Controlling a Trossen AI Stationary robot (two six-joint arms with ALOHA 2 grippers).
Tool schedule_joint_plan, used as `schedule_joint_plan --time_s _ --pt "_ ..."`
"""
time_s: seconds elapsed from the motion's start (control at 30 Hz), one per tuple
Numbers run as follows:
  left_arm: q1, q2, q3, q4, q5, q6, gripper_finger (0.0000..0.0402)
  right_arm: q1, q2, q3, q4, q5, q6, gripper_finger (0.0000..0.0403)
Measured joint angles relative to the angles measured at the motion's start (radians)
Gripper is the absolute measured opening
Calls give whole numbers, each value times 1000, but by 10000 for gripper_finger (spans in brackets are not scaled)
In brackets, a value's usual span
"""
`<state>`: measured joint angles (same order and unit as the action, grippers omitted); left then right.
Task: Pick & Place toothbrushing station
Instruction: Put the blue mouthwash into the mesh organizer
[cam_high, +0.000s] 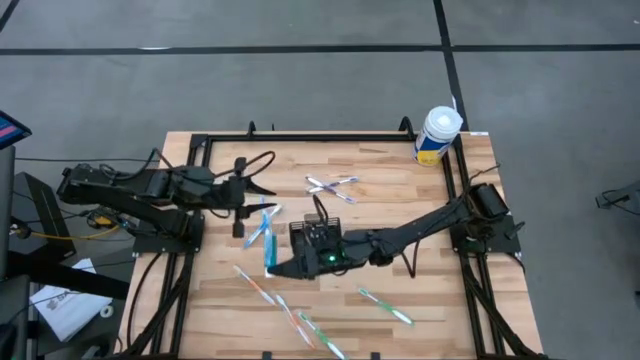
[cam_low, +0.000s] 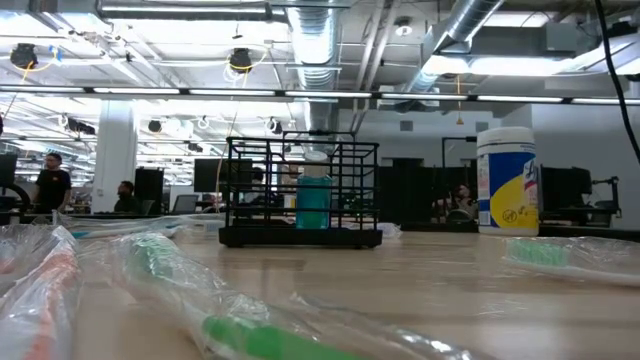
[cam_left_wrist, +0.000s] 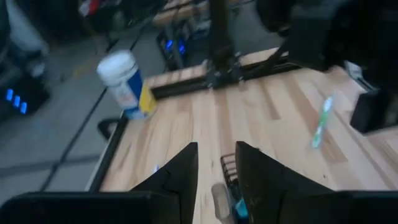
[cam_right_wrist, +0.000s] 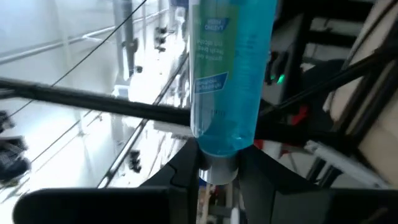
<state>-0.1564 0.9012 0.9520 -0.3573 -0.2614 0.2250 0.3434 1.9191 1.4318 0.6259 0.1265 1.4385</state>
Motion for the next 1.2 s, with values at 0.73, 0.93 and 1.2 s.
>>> schedule_joint_plan --time_s 0.73,0.93,1.2 --pt "-252 98 0 93 -276 744 100 -7 -2 2 25 -103 91 71" --pt "-348 97 0 150 -346 774 100 -14 -2 2 24 -126 99 71" --pt "-409 97 0 150 -406 821 100 -14 -2 2 5 -142 123 71"
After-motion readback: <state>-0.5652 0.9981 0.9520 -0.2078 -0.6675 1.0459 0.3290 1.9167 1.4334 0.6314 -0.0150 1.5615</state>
